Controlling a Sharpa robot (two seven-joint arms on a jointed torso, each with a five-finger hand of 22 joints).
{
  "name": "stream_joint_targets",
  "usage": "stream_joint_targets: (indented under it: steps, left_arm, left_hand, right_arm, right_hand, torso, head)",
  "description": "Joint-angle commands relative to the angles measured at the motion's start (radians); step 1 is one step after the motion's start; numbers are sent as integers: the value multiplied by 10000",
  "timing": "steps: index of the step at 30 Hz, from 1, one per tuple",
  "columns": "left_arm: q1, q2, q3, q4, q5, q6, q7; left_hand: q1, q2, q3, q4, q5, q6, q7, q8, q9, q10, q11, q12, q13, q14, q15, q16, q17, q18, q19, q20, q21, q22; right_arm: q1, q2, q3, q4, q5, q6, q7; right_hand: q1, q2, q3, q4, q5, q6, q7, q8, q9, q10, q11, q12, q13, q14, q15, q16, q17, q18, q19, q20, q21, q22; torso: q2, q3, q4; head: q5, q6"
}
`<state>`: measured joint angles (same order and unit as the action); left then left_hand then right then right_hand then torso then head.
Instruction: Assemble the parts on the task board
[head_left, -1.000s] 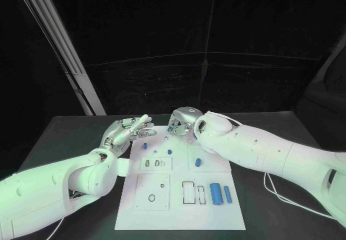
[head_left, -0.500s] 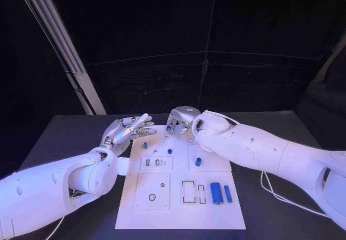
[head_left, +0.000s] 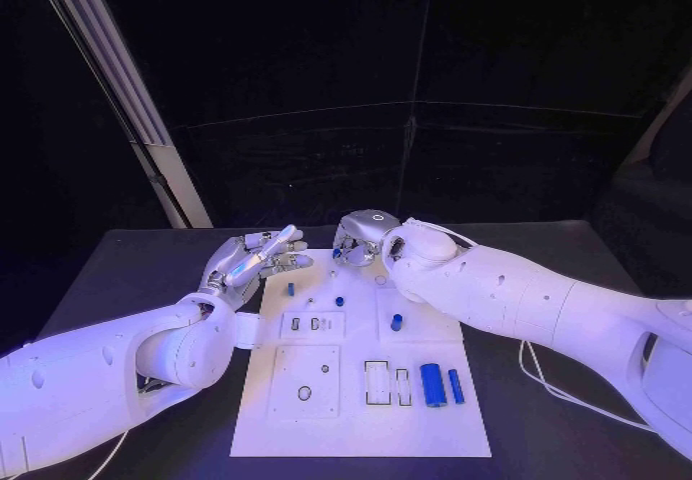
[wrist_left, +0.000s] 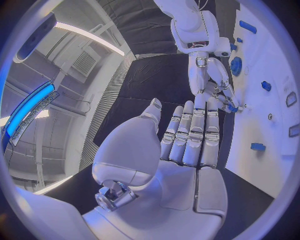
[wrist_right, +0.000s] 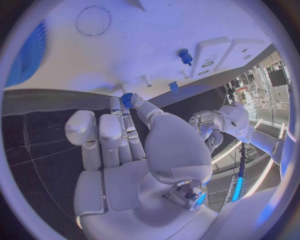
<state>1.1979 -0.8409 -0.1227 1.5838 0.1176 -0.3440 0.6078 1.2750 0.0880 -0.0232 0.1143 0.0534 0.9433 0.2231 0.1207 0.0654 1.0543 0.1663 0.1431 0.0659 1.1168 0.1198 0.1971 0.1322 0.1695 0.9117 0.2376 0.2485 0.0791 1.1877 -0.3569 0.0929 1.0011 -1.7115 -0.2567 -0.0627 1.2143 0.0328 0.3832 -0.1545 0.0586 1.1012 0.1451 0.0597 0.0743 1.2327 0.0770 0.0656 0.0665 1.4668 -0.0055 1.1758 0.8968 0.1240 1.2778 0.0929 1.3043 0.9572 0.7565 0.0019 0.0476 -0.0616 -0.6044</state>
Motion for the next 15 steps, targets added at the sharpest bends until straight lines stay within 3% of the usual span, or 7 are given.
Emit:
stream_joint_targets:
  steps: [1, 15]
  left_arm:
    - [20, 5, 9, 8, -62, 159, 24]
    - [25, -2, 8, -7, -62, 179, 8]
  left_hand:
    - [56, 0, -11, -40, 10, 35, 42, -69, -10, -44, 41, -54, -11, -5, 34, -41, 11, 150, 35, 3, -38, -17]
    - [52, -1, -21, -46, 10, 29, 43, -83, -11, -60, 44, -74, -13, -3, 36, -48, 14, 151, 39, 4, -45, -23]
  right_arm:
    - [-18, -4, -21, -7, -243, 177, -267]
    - [-19, -96, -21, 86, -298, 16, -342]
  right_hand:
    - [17, -59, 15, 87, 24, -22, 43, 55, 7, -98, 15, -46, -14, 73, -18, 64, -19, -94, -27, 46, 38, 3]
    - [10, -89, 18, 107, 21, -26, 49, 55, 6, -105, 21, -40, -12, 69, -12, 63, -28, -99, -21, 51, 52, 29]
  torso:
    - [3, 5, 7]
    - [9, 4, 18]
  head:
    - [-8, -14]
    - [-16, -77]
